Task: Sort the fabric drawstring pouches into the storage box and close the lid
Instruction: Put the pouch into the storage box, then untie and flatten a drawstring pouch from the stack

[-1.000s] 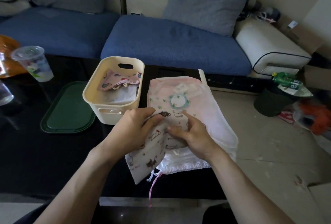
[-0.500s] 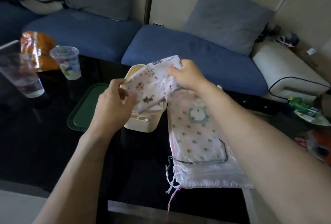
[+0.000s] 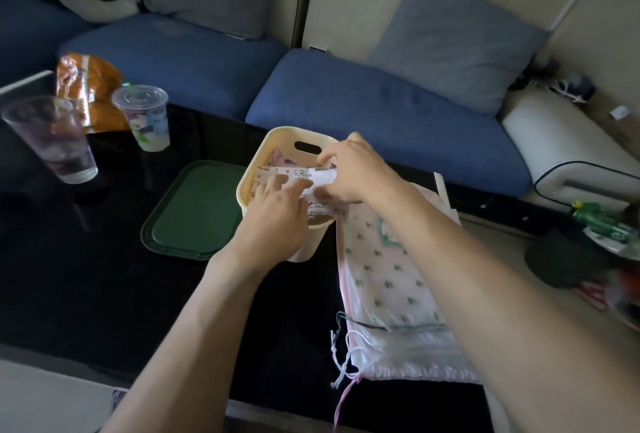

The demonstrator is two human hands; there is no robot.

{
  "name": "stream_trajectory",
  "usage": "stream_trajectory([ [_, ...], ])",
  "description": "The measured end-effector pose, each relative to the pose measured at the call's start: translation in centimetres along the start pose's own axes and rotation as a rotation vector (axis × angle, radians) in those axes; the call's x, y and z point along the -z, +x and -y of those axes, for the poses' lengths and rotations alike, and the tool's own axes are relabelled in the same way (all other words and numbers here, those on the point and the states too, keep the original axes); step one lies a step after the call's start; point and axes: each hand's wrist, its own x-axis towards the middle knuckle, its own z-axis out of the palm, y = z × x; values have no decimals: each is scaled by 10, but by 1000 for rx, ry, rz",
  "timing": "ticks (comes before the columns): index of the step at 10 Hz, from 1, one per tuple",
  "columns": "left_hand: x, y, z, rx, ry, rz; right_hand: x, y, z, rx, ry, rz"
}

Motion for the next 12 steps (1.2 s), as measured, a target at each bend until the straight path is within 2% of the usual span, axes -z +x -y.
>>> stream_trajectory([
  [1,-5,7,1,67,94,105,1,2,7,26,-64,196],
  [2,-6,11,4,66,127,142,-24,18,14,60,-82,291],
  [3,-8,14,8,81,126,123,-61,42,15,74,-207,297],
  [4,-14,16,8,122,228,74,-80,58,12,148,-269,298],
  [5,-15,17,11,155,244,-23,-71,49,12,288,-344,317],
  [6,-12,15,11,134,207,-49,-62,45,12,166,-33,321],
  [7,-12,12,8,88,96,-147,-33,28,-1,213,108,220],
  [8,-15,3,-5,-54,-64,-382,-7,-2,-33,200,270,-71],
  [9,-26,-12,-33,-177,-205,-411,-3,-39,-79,150,316,-153],
  [10,-51,-26,-52,-264,-187,-87,-17,-83,-122,26,327,-41],
  [11,-84,-31,-52,-297,-50,183,-40,-123,-154,-83,432,-11],
  [12,-111,-37,-53,-317,114,337,-62,-155,-177,-165,489,9],
])
